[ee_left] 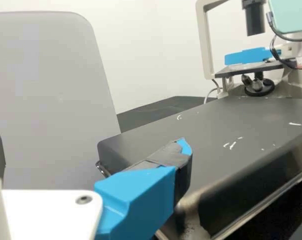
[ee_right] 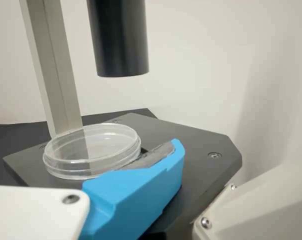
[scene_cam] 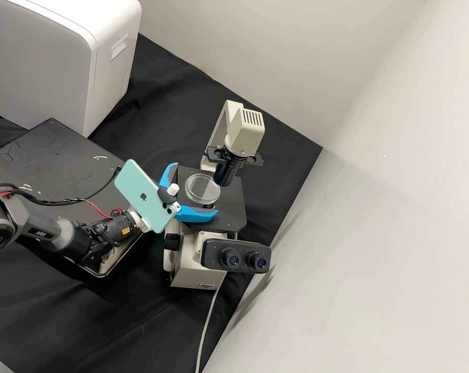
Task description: Place the petri dish on the bench
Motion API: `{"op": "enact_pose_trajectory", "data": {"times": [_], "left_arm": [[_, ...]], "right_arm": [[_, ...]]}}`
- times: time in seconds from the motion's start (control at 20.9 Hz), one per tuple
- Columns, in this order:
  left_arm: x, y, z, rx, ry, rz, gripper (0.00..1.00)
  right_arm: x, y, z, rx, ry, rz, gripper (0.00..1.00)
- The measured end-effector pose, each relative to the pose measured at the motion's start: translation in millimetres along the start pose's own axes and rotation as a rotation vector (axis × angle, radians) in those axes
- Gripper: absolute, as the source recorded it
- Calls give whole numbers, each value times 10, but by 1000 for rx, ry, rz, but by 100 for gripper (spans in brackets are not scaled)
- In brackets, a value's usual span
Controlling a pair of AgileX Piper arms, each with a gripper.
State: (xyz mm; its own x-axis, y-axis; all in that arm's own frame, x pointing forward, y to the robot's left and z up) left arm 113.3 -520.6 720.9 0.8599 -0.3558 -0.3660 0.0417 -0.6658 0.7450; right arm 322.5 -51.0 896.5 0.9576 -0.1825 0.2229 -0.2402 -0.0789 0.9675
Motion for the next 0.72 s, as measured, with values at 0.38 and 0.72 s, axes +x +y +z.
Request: {"op": "enact_pose_trajectory", "data": {"times": [0.38,0.72], "left_arm": [[2,-3,-2,-5,2,-2,100],[12,-13,-4,5,0,-5,100]], "right_arm": [[148,-27,28,-6,-4,-7,100],[242,-85,62,-30,-9,-16,100]]}}
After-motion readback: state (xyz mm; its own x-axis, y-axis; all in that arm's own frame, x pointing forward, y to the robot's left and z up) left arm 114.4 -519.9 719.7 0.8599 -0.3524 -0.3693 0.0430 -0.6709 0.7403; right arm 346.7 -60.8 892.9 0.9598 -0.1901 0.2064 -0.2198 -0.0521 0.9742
